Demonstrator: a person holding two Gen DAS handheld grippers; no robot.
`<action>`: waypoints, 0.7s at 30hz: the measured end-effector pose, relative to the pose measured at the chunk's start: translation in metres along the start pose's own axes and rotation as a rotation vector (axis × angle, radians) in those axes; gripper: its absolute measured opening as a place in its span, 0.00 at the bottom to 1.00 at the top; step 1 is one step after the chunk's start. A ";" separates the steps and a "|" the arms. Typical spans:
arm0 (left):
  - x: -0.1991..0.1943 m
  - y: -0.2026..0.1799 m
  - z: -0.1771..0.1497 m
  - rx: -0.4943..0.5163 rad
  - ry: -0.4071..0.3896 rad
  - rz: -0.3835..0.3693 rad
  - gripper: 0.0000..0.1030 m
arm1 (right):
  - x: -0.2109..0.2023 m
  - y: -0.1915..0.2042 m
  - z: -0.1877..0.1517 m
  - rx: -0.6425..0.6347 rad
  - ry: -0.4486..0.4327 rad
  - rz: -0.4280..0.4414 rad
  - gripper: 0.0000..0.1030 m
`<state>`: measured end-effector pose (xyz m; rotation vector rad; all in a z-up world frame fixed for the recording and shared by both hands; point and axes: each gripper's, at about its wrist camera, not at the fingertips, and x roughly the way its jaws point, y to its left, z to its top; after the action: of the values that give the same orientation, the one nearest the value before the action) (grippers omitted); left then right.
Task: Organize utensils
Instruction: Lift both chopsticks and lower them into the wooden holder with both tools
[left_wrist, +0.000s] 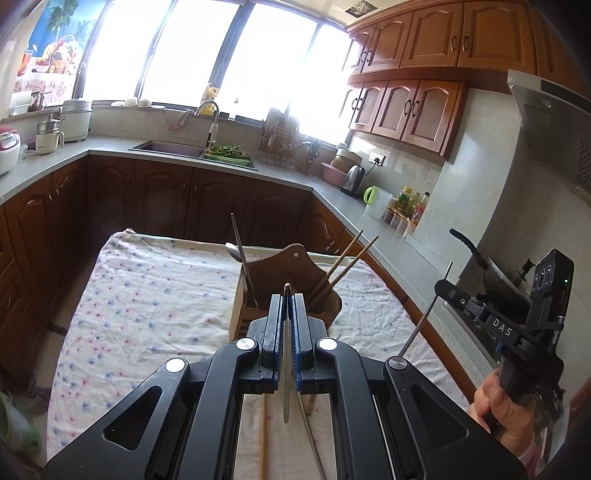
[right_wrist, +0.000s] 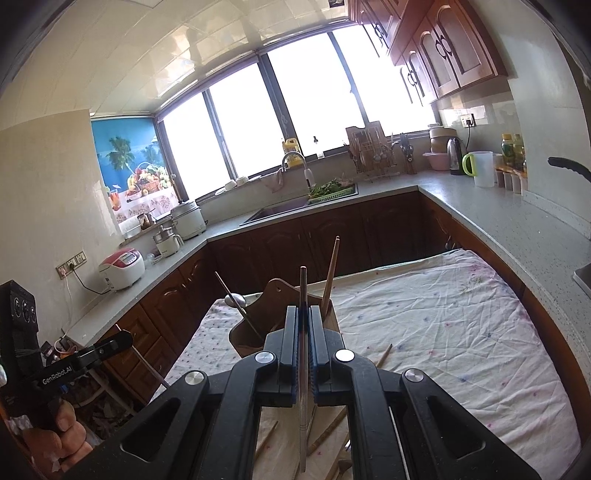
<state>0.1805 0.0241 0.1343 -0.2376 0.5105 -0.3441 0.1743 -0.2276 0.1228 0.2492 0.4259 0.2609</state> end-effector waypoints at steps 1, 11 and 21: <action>0.000 0.000 0.002 0.000 -0.003 0.000 0.03 | 0.001 0.000 0.001 0.000 -0.004 0.000 0.04; 0.003 0.006 0.018 -0.006 -0.030 0.008 0.03 | 0.010 -0.002 0.015 0.010 -0.039 0.000 0.05; 0.005 0.010 0.057 -0.005 -0.116 0.016 0.03 | 0.024 0.001 0.050 0.006 -0.126 0.003 0.04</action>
<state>0.2162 0.0387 0.1770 -0.2567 0.3987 -0.3112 0.2166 -0.2286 0.1582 0.2710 0.3018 0.2455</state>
